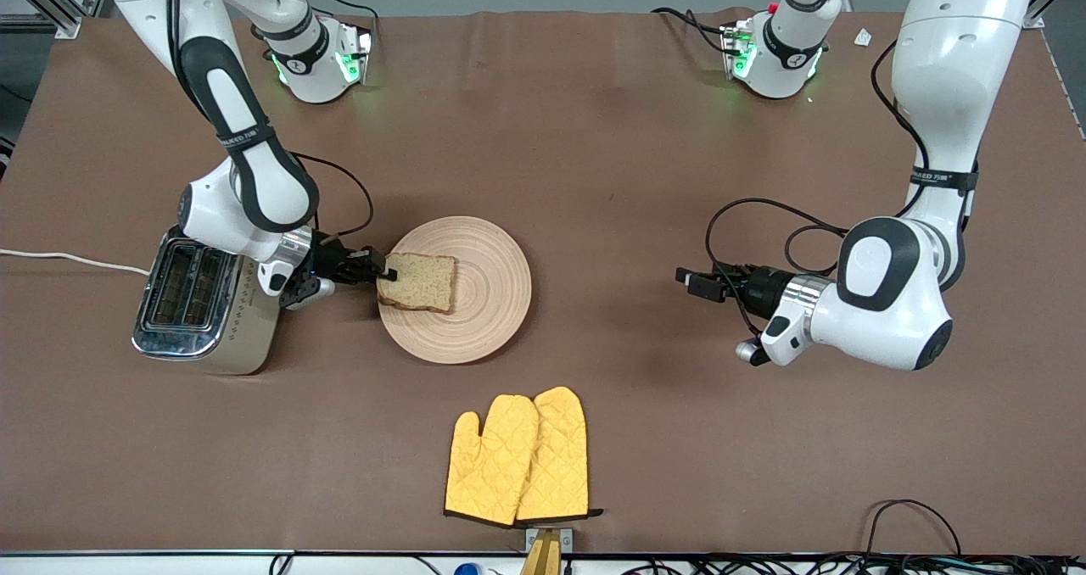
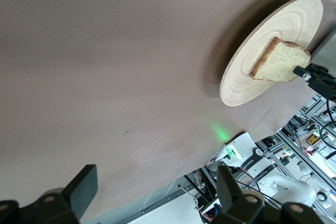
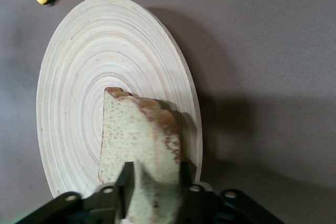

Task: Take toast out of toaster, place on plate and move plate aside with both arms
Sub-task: 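Open the right gripper to release the bread onto the plate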

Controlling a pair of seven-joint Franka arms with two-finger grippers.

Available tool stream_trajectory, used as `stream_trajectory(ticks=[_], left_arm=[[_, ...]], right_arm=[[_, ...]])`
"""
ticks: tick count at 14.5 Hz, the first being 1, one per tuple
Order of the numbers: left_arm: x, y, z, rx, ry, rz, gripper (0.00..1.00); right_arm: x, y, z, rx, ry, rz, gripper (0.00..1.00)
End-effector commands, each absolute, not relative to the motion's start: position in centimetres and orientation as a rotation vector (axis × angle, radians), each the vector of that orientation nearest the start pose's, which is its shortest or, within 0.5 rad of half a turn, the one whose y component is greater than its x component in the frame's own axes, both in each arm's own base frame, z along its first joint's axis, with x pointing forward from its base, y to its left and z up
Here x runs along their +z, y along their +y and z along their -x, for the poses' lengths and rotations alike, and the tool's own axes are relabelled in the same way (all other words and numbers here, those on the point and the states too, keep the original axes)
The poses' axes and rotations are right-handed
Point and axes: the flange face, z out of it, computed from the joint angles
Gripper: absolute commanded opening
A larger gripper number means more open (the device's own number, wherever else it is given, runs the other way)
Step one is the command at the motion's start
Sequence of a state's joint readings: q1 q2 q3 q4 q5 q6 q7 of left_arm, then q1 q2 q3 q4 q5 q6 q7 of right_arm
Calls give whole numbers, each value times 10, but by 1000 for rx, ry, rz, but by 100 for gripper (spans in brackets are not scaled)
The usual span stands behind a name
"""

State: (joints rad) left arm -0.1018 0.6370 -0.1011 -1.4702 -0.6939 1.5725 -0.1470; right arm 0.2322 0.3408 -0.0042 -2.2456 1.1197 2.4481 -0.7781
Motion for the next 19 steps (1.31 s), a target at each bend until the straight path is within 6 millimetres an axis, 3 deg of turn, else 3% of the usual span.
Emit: stream_trajectory(ticks=[1,6,15,19], left_arm=[[306,-183,-634,-838,176,-2341,100],[296,-198,-632,-861,173,-2261,100],[329,-195,-646,-785,221,-2098,100],[321,-224,-643,-775,208,-2110,100]], right_arm=[[204,122,-510,-83,-60,2482,100],[213,128,-509,-61,25,2475,100],[263,137,-513,-36,174,2408,100],[284,119,-518,-88,153,2429,100]])
